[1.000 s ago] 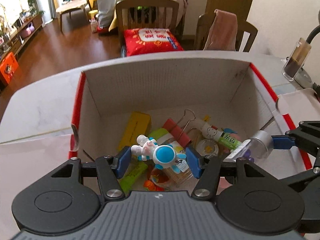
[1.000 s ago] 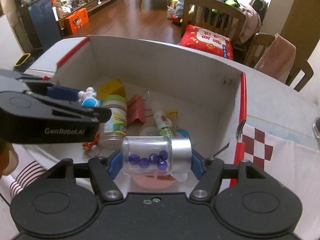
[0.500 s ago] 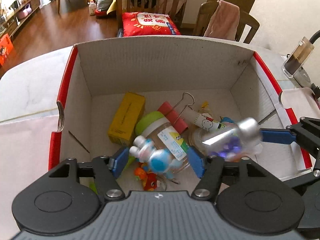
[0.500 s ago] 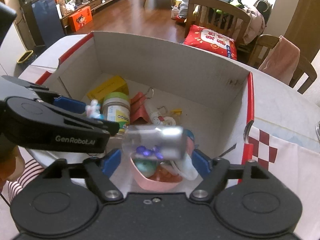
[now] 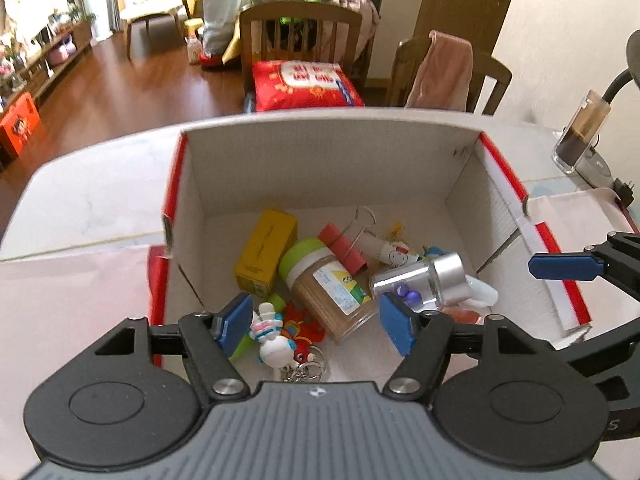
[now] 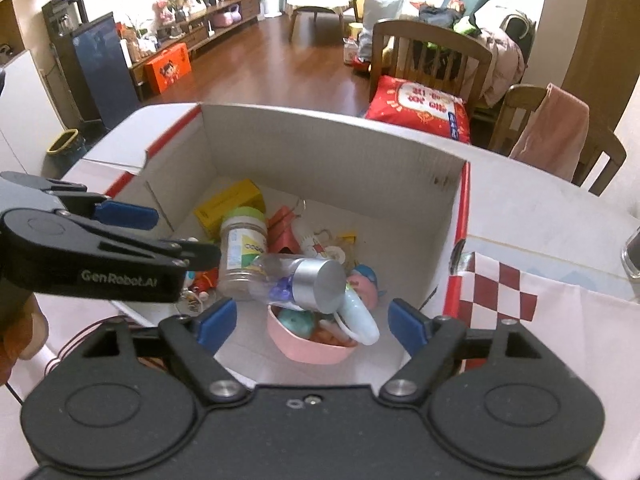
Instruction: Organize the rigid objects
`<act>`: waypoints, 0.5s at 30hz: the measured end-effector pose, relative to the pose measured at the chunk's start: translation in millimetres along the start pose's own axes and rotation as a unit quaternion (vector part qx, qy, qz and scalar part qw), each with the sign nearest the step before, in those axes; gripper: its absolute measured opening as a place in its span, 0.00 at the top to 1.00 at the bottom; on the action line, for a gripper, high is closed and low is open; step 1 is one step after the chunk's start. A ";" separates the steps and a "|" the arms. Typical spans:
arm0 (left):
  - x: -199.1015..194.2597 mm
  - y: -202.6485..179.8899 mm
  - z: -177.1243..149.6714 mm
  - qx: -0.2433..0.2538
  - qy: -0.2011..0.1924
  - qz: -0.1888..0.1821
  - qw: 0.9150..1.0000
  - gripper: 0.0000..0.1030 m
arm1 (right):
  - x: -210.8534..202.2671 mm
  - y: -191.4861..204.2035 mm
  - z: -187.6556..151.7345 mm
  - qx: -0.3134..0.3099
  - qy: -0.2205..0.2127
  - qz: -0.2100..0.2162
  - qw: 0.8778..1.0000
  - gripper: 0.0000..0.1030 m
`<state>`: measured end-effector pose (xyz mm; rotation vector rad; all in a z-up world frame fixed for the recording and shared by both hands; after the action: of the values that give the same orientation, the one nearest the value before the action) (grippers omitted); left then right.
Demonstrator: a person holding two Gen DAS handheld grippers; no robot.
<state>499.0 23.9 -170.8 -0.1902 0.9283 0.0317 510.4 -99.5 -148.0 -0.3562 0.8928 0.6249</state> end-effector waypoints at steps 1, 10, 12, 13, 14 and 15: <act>-5.9 -1.3 1.0 0.003 -0.008 0.001 1.000 0.33 | -3.7 -0.8 0.4 0.000 -0.004 0.001 1.000 0.17; -49.9 -10.8 2.9 0.016 -0.058 0.016 0.998 0.29 | -45.3 -10.3 4.0 0.016 -0.056 0.023 0.998 0.08; -58.6 -11.8 1.2 0.014 -0.068 0.017 0.997 0.21 | -55.6 -12.9 4.0 0.022 -0.070 0.029 0.997 0.05; -62.9 -13.4 0.9 0.015 -0.073 0.019 0.997 0.21 | -60.6 -13.7 3.7 0.024 -0.077 0.033 0.996 0.03; -66.6 -14.6 0.2 0.016 -0.076 0.021 0.997 0.21 | -65.0 -13.8 3.4 0.025 -0.082 0.036 0.996 0.02; -69.7 -15.6 -0.8 0.016 -0.078 0.022 0.997 0.21 | -69.7 -14.1 2.9 0.026 -0.088 0.039 0.995 0.02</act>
<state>458.3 12.3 -113.4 -0.1353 0.7767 0.0721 488.6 -133.5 -89.4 -0.2161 0.7546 0.6935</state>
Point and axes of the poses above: each gripper's, at about its wrist camera, not at the fingertips, and x roughly the way its jaws point, y to its left, z to its top, the point moved 10 cm from there along x, roughly the way its jaws point, and after that the axes turned 4 degrees about -z, right-handed, at the moved point
